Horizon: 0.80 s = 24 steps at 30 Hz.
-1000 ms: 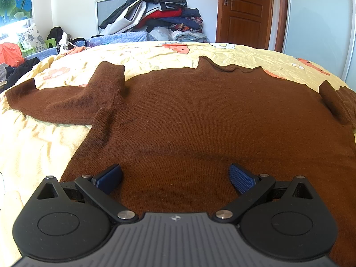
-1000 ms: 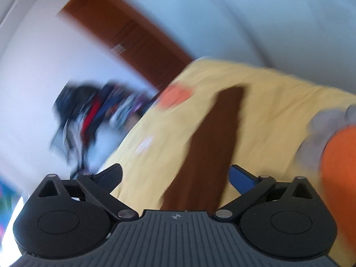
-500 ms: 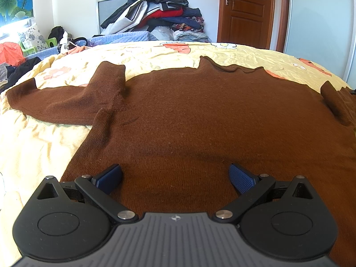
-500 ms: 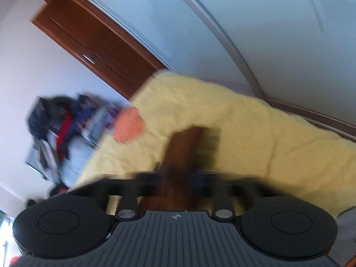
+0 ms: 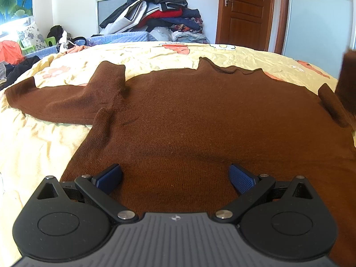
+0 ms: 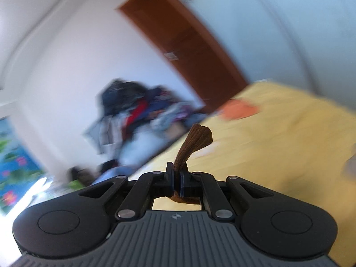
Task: Fold small clothes
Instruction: 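Grasp the sweater sleeve cuff with the right gripper and lift it, then carry the sleeve across the sweater body with the right gripper while the left gripper grasps the other sleeve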
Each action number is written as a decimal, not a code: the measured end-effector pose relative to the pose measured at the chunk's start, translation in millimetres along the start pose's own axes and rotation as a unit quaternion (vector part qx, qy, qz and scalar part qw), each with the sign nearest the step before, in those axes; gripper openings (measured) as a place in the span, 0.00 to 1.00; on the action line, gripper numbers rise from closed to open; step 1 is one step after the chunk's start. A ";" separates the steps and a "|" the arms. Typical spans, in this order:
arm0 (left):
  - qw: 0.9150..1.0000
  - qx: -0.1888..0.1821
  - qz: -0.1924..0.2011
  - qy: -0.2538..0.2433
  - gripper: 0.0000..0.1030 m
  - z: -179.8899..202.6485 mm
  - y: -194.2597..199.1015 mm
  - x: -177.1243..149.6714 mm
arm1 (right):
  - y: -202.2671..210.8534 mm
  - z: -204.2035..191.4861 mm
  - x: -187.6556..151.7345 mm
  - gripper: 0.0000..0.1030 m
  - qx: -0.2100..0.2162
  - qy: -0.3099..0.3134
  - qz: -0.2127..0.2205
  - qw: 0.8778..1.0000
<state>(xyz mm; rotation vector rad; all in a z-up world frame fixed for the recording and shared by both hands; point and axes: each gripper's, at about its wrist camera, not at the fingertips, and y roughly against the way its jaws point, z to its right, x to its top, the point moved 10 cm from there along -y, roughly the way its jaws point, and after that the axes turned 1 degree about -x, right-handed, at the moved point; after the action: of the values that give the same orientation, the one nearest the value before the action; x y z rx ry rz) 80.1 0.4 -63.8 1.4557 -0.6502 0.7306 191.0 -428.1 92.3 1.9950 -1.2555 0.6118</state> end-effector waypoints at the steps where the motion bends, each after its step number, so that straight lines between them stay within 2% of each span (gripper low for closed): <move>1: 1.000 0.000 0.000 0.000 1.00 0.0 0.1 0.0 | -0.8 -23.4 -13.8 0.11 0.024 0.003 -0.014 1.000; 4: 1.000 0.000 0.000 0.000 1.00 0.3 0.1 -0.1 | -13.7 -82.4 -64.8 0.11 0.063 0.036 -0.056 0.996; 6: 1.000 -0.001 0.000 0.000 1.00 0.4 0.3 -0.2 | -25.4 -107.8 -108.8 0.17 0.062 0.063 -0.099 0.991; 7: 1.000 -0.001 0.000 0.000 1.00 0.5 0.5 -0.4 | -30.6 -115.9 -131.6 0.29 0.054 0.073 -0.122 0.988; 8: 1.000 -0.001 0.000 -0.001 1.00 0.6 0.7 -0.5 | -31.6 -122.1 -153.8 0.53 0.045 0.088 -0.148 0.984; 9: 1.000 -0.002 -0.001 -0.001 1.00 0.8 0.9 -0.6 | -26.4 -126.7 -172.1 0.59 0.039 0.099 -0.163 0.981; 13: 1.000 -0.020 -0.015 -0.003 1.00 2.6 3.0 2.2 | 26.4 -140.6 -212.6 0.59 0.052 0.130 -0.175 0.974; 14: 0.999 -0.037 -0.030 0.013 1.00 4.1 3.9 6.4 | 37.7 -133.5 -214.8 0.59 0.043 0.133 -0.175 0.975; 15: 0.996 -0.070 -0.043 0.047 1.00 6.2 4.7 13.5 | 49.9 -126.5 -219.2 0.59 0.035 0.134 -0.175 0.975; 16: 0.989 -0.105 -0.054 0.084 1.00 9.2 4.5 20.9 | 61.2 -119.7 -222.0 0.60 0.032 0.134 -0.177 0.975; 18: 0.962 -0.193 -0.086 0.172 1.00 21.6 -2.1 40.5 | 72.1 -101.9 -229.5 0.66 0.022 0.138 -0.183 0.973; 19: 0.944 -0.234 -0.106 0.208 1.00 32.4 -10.1 50.7 | 76.1 -89.2 -238.1 0.70 0.015 0.142 -0.183 0.973; 20: 0.930 -0.260 -0.124 0.228 1.00 42.5 -18.7 58.0 | 78.8 -83.7 -240.2 0.69 0.012 0.140 -0.182 0.973; 21: 0.921 -0.276 -0.137 0.240 1.00 52.6 -27.8 64.4 | 68.3 -81.0 -246.6 0.71 0.018 0.136 -0.177 0.975; 22: 0.915 -0.284 -0.145 0.246 1.00 63.8 -38.7 71.4 | 65.3 -83.2 -249.8 0.78 0.022 0.139 -0.174 0.975; 24: 0.916 -0.278 -0.157 0.242 0.98 81.3 -57.2 79.8 | 60.8 -85.6 -252.6 0.84 0.025 0.141 -0.177 0.974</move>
<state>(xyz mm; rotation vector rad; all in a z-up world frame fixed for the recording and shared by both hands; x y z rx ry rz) 178.4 -76.0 -36.4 0.7787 -0.1985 0.5574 27.2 -234.3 -9.7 2.0219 -0.7006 0.7204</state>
